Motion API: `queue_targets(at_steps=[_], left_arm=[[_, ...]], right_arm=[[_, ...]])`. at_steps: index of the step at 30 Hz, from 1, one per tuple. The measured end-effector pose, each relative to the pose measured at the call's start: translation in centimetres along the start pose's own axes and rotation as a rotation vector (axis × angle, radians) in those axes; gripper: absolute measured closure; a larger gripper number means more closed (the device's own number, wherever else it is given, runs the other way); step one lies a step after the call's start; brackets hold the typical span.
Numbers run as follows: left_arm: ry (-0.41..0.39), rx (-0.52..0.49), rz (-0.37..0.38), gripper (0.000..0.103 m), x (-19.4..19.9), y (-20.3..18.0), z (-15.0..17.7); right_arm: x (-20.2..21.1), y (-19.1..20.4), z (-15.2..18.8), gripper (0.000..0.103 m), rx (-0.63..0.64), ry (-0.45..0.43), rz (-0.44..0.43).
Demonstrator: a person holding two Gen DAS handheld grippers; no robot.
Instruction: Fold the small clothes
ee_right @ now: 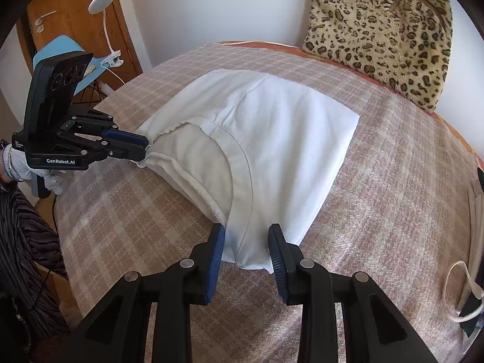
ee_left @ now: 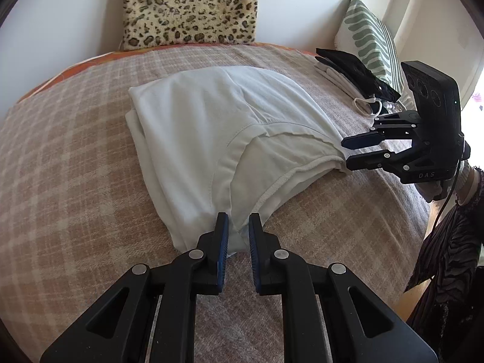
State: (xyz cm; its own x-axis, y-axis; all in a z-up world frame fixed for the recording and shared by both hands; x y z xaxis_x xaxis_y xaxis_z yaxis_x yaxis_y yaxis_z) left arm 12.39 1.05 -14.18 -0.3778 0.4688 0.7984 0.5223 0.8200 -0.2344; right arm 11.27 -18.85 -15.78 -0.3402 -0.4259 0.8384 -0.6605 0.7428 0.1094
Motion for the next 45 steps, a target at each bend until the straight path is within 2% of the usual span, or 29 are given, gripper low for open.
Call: queue_targets(at_steps=[2,4,9,11,14,17,20,22,26,29,33,39,43,45], left_arm=[[0.013,0.001,0.011,0.091,0.6,0.2,0.4],[-0.011,0.025,0.022,0.091,1.6,0.6,0.0],[-0.111,0.169,0.015,0.091,2.8,4.3,-3.3],[-0.144,0.239,0.052,0.091,2.8,6.0,-5.1],[-0.172,0.372,0.099,0.065,2.6,8.7,-7.5],[-0.201,0.513,0.161,0.064,1.8,11.5,-9.0],[-0.177,0.643,0.224,0.064,0.1,13.7,-9.5],[-0.151,0.689,0.261,0.064,-1.1,14.2,-9.6],[-0.118,0.684,0.299,0.064,-2.3,14.1,-9.8],[-0.106,0.703,0.323,0.064,-3.0,14.5,-10.0],[-0.086,0.712,0.334,0.064,-3.8,14.9,-10.1],[-0.069,0.737,0.410,0.066,-5.1,14.8,-10.3],[-0.114,0.751,0.391,0.070,-5.1,15.1,-11.0],[-0.144,0.736,0.343,0.073,-4.8,15.5,-11.5]], right_arm=[[0.8,-0.6,0.3,0.073,-0.020,-0.002,-0.036],[2.0,-1.5,0.0,0.071,-0.063,-0.034,-0.056],[4.4,-4.0,-3.0,0.069,-0.191,-0.165,-0.080],[4.4,-4.1,-4.6,0.069,-0.229,-0.208,-0.099],[3.4,-2.1,-7.0,0.069,-0.227,-0.250,-0.147],[1.4,1.4,-9.0,0.069,-0.182,-0.243,-0.182],[-0.7,5.1,-10.1,0.070,-0.099,-0.215,-0.179],[-1.9,7.1,-10.5,0.070,-0.036,-0.198,-0.161],[-3.8,9.9,-10.1,0.070,0.050,-0.157,-0.162],[-5.1,10.6,-9.9,0.070,0.091,-0.123,-0.143],[-6.4,10.8,-9.1,0.071,0.080,-0.079,-0.173],[-7.6,10.7,-8.4,0.071,0.100,-0.053,-0.174],[-7.6,10.6,-8.2,0.071,0.096,-0.047,-0.185],[-7.7,10.6,-8.1,0.071,0.095,-0.046,-0.189]])
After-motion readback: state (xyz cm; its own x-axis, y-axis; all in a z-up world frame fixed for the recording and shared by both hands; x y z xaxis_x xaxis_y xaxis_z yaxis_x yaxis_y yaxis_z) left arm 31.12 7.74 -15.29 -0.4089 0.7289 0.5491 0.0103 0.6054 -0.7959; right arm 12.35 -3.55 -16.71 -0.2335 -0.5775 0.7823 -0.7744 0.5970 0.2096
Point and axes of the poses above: each gripper's, at about its wrist camera, not at the fingertips, and x roughly against the way its jaws point, y to its left, z to its underside, the point moved 6 cm from there along -x, roughly the way its jaws point
